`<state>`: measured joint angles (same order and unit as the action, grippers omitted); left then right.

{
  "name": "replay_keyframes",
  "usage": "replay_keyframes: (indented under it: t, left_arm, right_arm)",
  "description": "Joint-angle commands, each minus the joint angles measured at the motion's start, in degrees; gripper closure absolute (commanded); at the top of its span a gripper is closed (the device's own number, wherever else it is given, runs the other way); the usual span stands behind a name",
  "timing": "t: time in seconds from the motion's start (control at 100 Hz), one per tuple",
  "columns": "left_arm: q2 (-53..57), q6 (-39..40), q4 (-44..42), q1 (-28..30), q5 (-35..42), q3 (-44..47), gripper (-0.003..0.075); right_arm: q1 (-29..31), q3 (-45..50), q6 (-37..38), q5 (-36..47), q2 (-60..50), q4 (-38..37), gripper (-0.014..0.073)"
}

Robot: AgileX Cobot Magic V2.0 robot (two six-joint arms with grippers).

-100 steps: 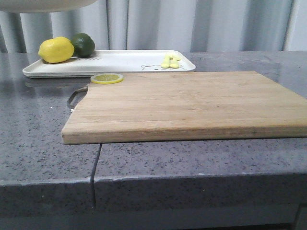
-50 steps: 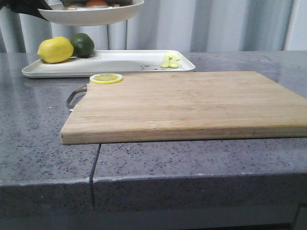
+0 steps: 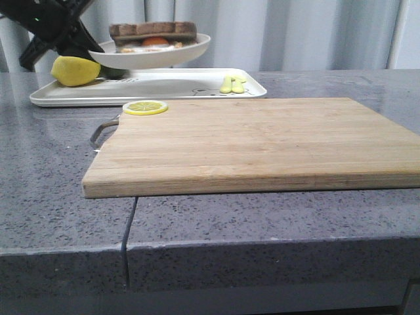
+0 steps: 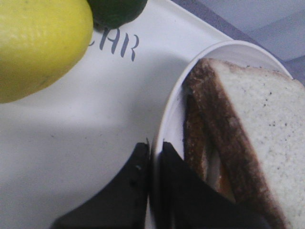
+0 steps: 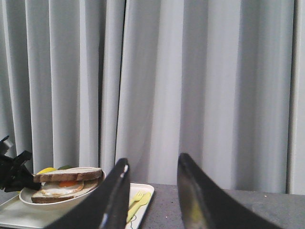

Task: Place bread and move sandwich to tray
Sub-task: 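Lift the plate with the sandwich and carry it toward the white tray, then lower the plate onto the white tray beside the lemons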

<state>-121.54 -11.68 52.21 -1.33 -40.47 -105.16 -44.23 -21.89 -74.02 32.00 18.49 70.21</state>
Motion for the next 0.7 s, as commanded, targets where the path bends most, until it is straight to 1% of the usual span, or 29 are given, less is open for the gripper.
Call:
replay_keyframes:
  t: [0.0, 0.43, 0.53, 0.69]
  left_arm:
    - [2.70, 1.71, 4.55, -0.87, 1.73, -3.24, 0.0740]
    - [-0.54, 1.83, 3.83, -1.13, 2.61, -4.33, 0.0740]
    - [-0.80, 1.93, 1.81, -1.13, 2.84, -4.33, 0.0740]
    - [-0.80, 1.99, 1.57, -1.13, 2.94, -4.33, 0.0740]
  right_arm:
    - [0.26, -1.45, -0.65, 0.91, 0.32, -2.00, 0.0323]
    - [0.26, -1.45, -0.65, 0.91, 0.32, -1.71, 0.0324]
    - [0.26, -1.45, -0.65, 0.91, 0.32, -1.35, 0.0324]
    - [0.26, -1.45, -0.65, 0.91, 0.32, -1.22, 0.0324]
